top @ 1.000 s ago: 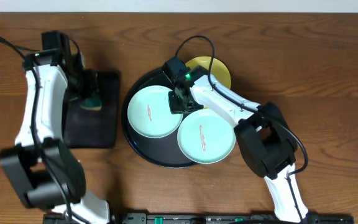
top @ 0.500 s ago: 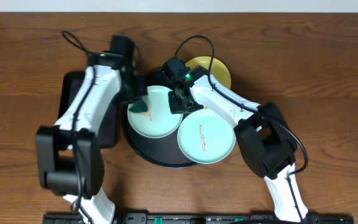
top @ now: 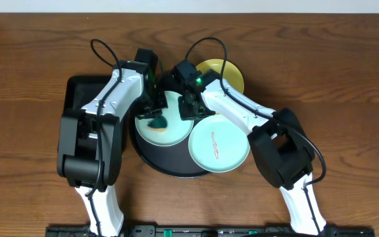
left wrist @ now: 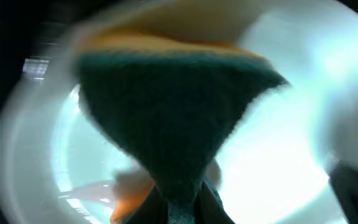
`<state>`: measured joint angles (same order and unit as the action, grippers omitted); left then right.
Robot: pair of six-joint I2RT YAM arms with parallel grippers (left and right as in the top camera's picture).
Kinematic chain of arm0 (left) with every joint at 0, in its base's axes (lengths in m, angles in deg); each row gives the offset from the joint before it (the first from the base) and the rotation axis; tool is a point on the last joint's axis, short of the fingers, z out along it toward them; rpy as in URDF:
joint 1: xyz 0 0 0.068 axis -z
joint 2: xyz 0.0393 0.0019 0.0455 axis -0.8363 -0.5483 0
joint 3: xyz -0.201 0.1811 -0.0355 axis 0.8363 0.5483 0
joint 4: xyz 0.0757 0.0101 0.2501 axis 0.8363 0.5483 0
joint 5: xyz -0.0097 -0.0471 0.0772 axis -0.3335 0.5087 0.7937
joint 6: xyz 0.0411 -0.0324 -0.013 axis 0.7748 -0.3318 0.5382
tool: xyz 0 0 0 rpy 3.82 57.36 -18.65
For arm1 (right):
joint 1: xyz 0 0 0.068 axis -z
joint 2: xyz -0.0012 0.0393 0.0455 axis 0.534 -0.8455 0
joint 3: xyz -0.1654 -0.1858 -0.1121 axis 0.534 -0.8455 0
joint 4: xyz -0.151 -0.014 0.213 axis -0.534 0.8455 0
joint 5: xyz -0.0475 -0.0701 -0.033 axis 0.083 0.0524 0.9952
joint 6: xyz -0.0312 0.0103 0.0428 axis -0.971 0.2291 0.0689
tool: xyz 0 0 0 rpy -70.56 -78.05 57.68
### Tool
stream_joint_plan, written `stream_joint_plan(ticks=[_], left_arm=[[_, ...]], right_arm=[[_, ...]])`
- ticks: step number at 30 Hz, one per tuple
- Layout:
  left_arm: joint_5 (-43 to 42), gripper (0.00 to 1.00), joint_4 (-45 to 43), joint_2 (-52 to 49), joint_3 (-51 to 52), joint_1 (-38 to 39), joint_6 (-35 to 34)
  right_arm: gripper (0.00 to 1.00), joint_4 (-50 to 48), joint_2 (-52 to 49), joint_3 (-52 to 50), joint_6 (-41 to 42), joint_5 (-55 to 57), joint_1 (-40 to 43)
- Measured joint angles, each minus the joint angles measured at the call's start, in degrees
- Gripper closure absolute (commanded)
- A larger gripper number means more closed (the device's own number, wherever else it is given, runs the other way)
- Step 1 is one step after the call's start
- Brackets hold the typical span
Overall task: Clean dirty plates on tray and stack at the side
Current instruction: 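Scrub the pale green plate with the sponge held by the left gripper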
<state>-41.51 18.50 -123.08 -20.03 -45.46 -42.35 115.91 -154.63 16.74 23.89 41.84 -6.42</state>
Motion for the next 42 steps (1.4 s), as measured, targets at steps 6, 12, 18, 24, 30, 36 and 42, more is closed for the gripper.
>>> stream_joint_plan(ticks=[6,12,18,24,30,36,42], left_arm=[[-10.7,0.93,0.1,-0.1,0.0,0.5,9.7],[-6.3,0.93,0.0,-0.1,0.0,0.5,9.2],[10.3,0.92,1.4,-0.1,0.0,0.6,-0.4],[13.6,0.92,1.9,-0.1,0.0,1.3,-2.2],[3.9,0.92,1.6,-0.1,0.0,1.0,4.2],[-4.4,0.93,-0.5,-0.1,0.0,1.6,8.4],[-0.7,0.92,-4.7,-0.1,0.0,1.1,5.3]], right_arm=[[0.99,0.0,0.0,0.0,0.0,0.0,0.0],[0.99,0.0,0.0,0.0,0.0,0.0,0.0],[0.99,-0.1,0.0,0.0,0.0,0.0,0.0],[0.99,-0.1,0.0,0.0,0.0,0.0,0.0],[0.99,-0.1,0.0,0.0,0.0,0.0,0.0],[0.99,-0.1,0.0,0.0,0.0,0.0,0.0],[0.99,0.0,0.0,0.0,0.0,0.0,0.0]])
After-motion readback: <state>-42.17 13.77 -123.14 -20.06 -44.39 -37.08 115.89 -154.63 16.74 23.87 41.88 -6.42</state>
